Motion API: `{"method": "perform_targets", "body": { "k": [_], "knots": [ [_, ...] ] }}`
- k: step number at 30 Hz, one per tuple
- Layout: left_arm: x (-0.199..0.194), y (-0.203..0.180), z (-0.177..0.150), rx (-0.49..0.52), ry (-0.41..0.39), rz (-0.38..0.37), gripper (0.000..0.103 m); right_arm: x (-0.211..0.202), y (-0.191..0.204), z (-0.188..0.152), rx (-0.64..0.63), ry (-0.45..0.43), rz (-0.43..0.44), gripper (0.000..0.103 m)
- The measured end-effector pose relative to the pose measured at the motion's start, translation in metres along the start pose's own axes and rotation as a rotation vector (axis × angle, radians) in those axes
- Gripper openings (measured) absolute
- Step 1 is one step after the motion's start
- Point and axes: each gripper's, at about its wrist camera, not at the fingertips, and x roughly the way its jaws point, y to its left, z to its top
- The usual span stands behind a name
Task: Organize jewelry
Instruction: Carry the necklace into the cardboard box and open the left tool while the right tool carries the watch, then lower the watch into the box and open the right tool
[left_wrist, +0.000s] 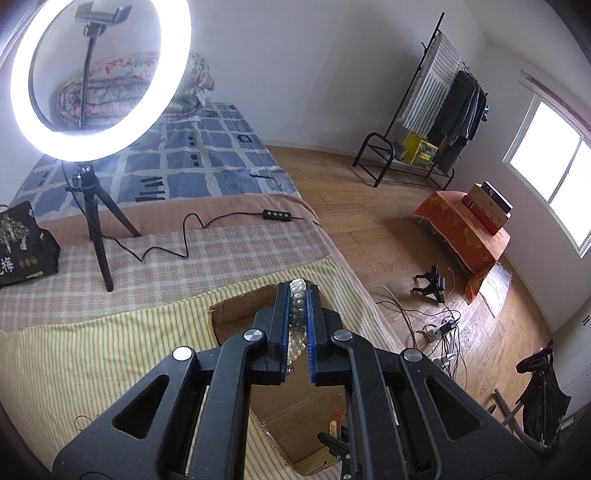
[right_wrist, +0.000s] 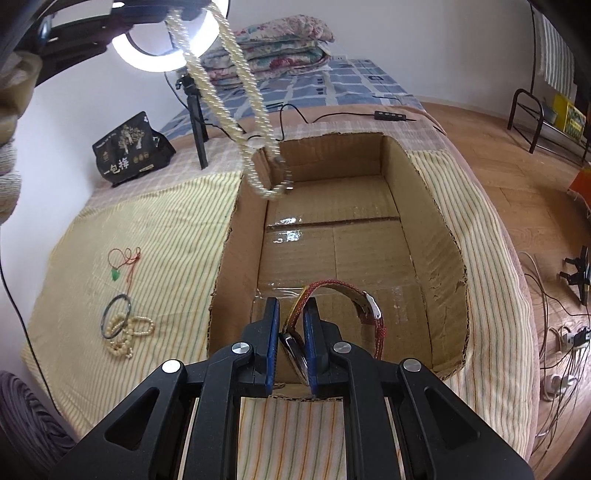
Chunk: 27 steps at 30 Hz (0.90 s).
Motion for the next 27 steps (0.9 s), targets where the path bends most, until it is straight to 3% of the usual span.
{"method": "perform_targets", "body": {
  "k": [10, 19, 22, 25, 27],
  "knots": [
    [0.052, 0.011, -0.018, -0.023, 0.099, 0.028, 0.006, 0.006, -0.003, -0.001, 0.003, 0.019, -0.006, 0.011],
    [0.07, 0.017, -0.028, -0.037, 0.143, 0.04, 0.006, 0.01, -0.002, 0.0, 0.0, 0.028, -0.017, 0.011],
    [0.07, 0.018, -0.029, -0.037, 0.149, 0.026, 0.006, 0.009, -0.002, 0.0, -0.005, 0.028, -0.029, 0.015],
    [0.068, 0.016, -0.029, -0.029, 0.153, 0.03, 0.008, 0.006, 0.002, 0.001, -0.019, 0.02, -0.046, 0.029],
    [0.064, 0.016, -0.029, -0.029, 0.146, 0.031, 0.008, 0.001, 0.005, 0.002, -0.029, 0.011, -0.053, 0.029]
  ]
}}
